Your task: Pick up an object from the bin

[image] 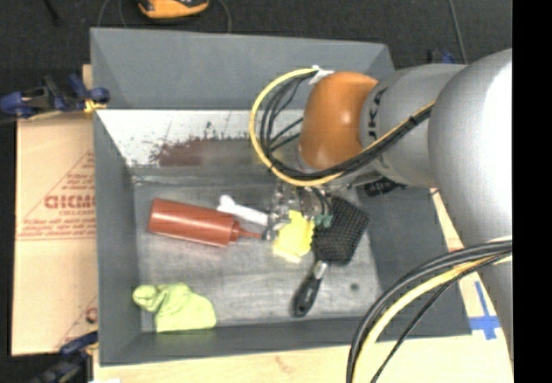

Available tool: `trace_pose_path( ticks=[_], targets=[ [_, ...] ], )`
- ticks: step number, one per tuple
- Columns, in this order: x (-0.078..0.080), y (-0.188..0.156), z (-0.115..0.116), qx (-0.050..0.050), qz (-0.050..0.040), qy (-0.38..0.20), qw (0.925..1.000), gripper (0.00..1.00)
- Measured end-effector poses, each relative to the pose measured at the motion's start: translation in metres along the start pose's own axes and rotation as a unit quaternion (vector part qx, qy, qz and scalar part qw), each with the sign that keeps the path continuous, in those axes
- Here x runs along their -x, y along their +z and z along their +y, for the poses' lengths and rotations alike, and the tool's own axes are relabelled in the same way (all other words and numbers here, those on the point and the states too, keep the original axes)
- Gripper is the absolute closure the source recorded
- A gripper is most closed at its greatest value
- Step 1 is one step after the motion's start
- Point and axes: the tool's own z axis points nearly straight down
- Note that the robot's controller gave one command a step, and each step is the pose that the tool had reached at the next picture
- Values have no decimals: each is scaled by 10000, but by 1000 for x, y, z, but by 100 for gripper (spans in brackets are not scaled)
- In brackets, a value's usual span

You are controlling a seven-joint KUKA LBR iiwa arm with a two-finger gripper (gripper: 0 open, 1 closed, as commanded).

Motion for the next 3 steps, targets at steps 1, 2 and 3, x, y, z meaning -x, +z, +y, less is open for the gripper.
trace_pose_path(
  ticks=[1,2,3],
  targets=[
    [0,0,0,0,-1,-4,10000,100],
    [-6,-7,-1,7,18,-1099,9939,100],
    [-12,-31,-6,16,18,-1895,9819,100]
  ],
)
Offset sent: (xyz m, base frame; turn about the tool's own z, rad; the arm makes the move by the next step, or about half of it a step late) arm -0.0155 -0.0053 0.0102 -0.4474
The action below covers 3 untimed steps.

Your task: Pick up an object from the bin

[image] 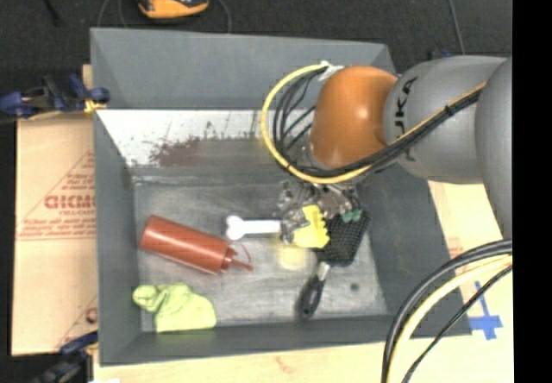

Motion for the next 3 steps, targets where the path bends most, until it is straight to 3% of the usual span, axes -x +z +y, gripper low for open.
trace_pose_path(
  ticks=[1,2,3],
  targets=[
    [17,-50,12,-9,1,1266,9920,100],
    [17,-50,12,-10,1,1264,9920,100],
    [9,-105,14,-7,31,1263,9920,100]
  ],
)
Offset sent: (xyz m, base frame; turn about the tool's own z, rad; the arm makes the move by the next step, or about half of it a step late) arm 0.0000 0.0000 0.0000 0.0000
